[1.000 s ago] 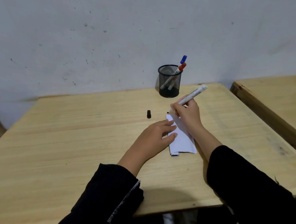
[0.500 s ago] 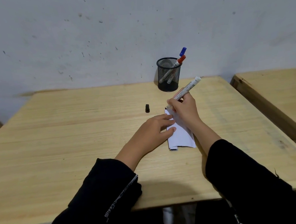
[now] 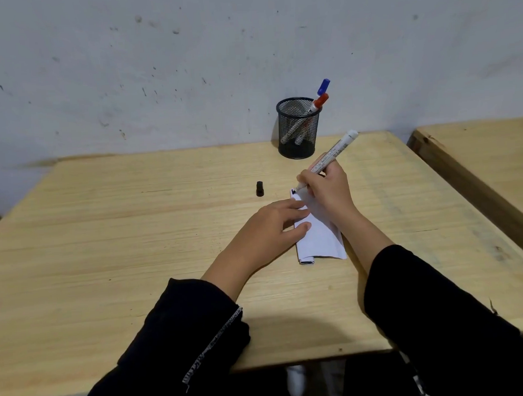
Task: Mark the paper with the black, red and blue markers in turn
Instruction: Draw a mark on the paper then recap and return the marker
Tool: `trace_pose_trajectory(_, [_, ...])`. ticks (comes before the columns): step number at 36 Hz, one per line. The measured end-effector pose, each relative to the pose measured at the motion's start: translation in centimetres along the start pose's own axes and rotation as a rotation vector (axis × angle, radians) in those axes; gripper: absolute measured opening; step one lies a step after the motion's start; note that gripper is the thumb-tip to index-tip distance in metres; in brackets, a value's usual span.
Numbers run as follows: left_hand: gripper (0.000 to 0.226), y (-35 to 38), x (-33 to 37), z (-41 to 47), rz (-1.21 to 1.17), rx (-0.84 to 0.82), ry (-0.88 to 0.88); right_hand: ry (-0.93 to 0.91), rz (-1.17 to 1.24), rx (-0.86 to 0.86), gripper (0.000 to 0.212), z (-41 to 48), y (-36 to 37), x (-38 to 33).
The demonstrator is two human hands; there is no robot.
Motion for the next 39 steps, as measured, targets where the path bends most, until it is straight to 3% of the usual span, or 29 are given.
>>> trace_pose_trajectory(7, [0.037,-0.2,0.2,0.0,0.022,-0.006,-0.005,0.112,0.393,0.111,0.018,0.4,-1.5,0.2])
trace_pose_trajectory(17, [0.038,-0.6,1.4,0.4,0.156,-0.028,0.028,0.068,0.463,0.057,0.028,0.4,-2.9,-1.2])
trace_pose_trajectory(20, [0.044,-1.6,1.6,0.4,0.12,0.065,0.062,0.059,0.485,0.068,0.025,0.4,-3.8,-1.8])
trace_pose_trajectory(23, [0.044,-3.9,0.6,0.9,0.016,0.249,0.026,0.044,0.504,0.087,0.025,0.2,-4.8,-2.4])
trace_pose_trajectory(25, [0.047,-5.0,-0.1,1.5,0.116,0.303,0.002,0.037,0.511,0.093,0.025,0.0,-5.4,-2.8])
trace_pose_trajectory(32, [0.024,-5.6,-2.2,2.5,0.335,0.242,-0.211,0.019,0.505,0.075,0.023,-0.4,-6.7,-3.4])
trace_pose_trajectory(39, [0.018,-5.7,-1.3,1.9,-0.02,0.352,-0.25,0.012,0.507,0.04,0.013,-1.1,-6.7,-3.5])
Point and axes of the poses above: each hand's wrist, its own z-axis towards the middle knuckle, its own y-axis out of the palm, x = y × z, the point moved 5 cm from there along z, towards the middle knuckle, and after that the axes turned 1 degree about -y, right-handed, at the moved point
